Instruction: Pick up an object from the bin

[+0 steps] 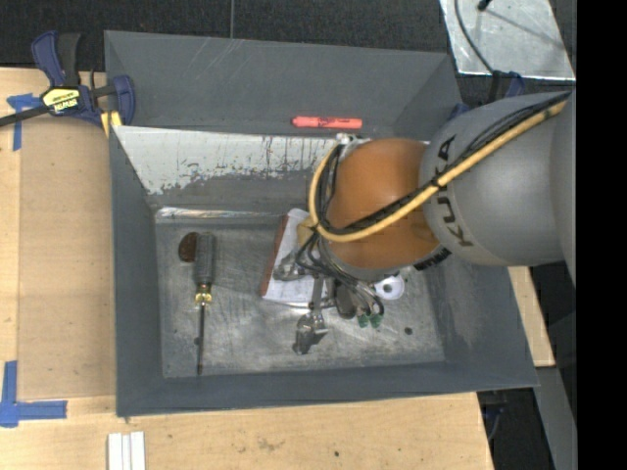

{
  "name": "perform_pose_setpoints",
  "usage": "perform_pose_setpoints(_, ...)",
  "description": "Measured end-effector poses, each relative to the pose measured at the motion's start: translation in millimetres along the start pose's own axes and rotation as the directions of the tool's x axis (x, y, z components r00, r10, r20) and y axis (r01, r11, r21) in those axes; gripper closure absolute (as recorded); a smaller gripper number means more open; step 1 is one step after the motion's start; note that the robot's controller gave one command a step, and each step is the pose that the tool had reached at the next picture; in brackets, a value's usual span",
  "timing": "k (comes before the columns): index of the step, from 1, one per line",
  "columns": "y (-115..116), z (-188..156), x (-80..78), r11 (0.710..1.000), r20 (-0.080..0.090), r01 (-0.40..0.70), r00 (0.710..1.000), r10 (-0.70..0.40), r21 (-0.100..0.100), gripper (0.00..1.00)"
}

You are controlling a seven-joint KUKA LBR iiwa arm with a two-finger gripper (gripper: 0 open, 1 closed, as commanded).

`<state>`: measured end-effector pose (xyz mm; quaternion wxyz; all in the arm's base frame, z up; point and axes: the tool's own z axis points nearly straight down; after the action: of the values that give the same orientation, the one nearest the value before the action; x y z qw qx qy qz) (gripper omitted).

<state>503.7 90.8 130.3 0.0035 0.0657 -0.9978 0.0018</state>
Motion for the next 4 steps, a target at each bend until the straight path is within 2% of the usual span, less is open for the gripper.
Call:
perform_pose_setpoints(1, 9, 54, 1.2, 0.990, 0.033, 0.138, 0.990, -0.138, -0.003, 1.00)
perform_pose_setpoints(2, 9, 54, 1.2, 0.990, 0.033, 0.138, 0.990, -0.138, -0.003, 1.00)
perform_pose_setpoints(3, 22, 57, -31.8, 0.979, -0.006, 0.204, 0.979, -0.204, 0.000, 1.00)
perform_pose_setpoints(4, 25, 56, -42.1, 0.975, -0.002, 0.221, 0.975, -0.221, -0.001, 1.00)
